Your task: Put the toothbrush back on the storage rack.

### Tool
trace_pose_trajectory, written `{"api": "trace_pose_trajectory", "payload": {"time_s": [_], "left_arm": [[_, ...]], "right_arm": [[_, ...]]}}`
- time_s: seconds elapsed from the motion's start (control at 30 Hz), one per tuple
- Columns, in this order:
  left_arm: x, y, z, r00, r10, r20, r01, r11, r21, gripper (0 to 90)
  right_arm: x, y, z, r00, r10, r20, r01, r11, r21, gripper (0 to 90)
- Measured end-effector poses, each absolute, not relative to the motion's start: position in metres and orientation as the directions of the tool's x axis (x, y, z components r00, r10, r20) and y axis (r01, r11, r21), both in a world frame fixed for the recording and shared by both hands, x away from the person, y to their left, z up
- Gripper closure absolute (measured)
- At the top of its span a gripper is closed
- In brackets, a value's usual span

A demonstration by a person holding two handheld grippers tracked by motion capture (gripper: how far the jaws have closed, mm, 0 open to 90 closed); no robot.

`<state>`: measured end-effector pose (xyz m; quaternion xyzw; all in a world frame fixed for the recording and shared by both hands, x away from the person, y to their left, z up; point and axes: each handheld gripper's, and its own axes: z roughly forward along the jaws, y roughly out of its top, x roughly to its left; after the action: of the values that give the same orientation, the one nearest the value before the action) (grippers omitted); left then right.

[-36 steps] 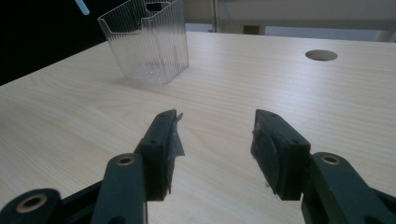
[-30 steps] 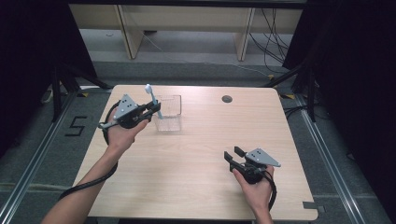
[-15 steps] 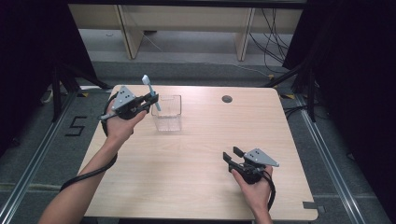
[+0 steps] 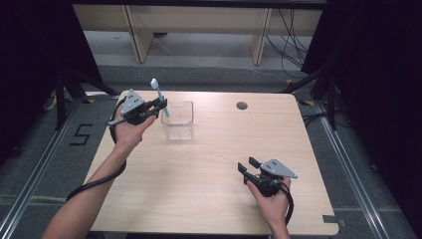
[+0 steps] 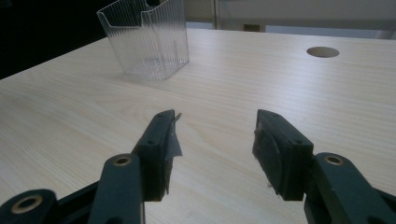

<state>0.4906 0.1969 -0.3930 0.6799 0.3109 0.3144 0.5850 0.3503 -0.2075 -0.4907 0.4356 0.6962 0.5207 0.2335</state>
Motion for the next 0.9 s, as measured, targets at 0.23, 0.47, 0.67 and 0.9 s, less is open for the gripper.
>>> {"api": "trace_pose_trajectory", "payload": {"time_s": [0.23, 0.47, 0.67, 0.9], "left_arm": [[0.492, 0.200, -0.400, 0.601, 0.796, 0.068, 0.058, -0.128, 0.990, 78.2], [0.495, 0.201, -0.406, 0.600, 0.797, 0.063, 0.059, -0.123, 0.991, 78.2], [0.496, 0.202, -0.407, 0.596, 0.800, 0.068, 0.058, -0.128, 0.990, 78.2], [0.497, 0.201, -0.412, 0.593, 0.801, 0.082, 0.055, -0.142, 0.988, 78.2]], "right_arm": [[0.350, -0.207, -0.490, -0.517, 0.848, 0.118, 0.359, 0.089, 0.929, 49.1], [0.351, -0.207, -0.491, -0.526, 0.844, 0.104, 0.345, 0.100, 0.933, 48.7], [0.351, -0.206, -0.491, -0.524, 0.845, 0.105, 0.354, 0.104, 0.929, 48.5], [0.350, -0.204, -0.491, -0.526, 0.841, 0.125, 0.365, 0.091, 0.927, 48.4]]}}
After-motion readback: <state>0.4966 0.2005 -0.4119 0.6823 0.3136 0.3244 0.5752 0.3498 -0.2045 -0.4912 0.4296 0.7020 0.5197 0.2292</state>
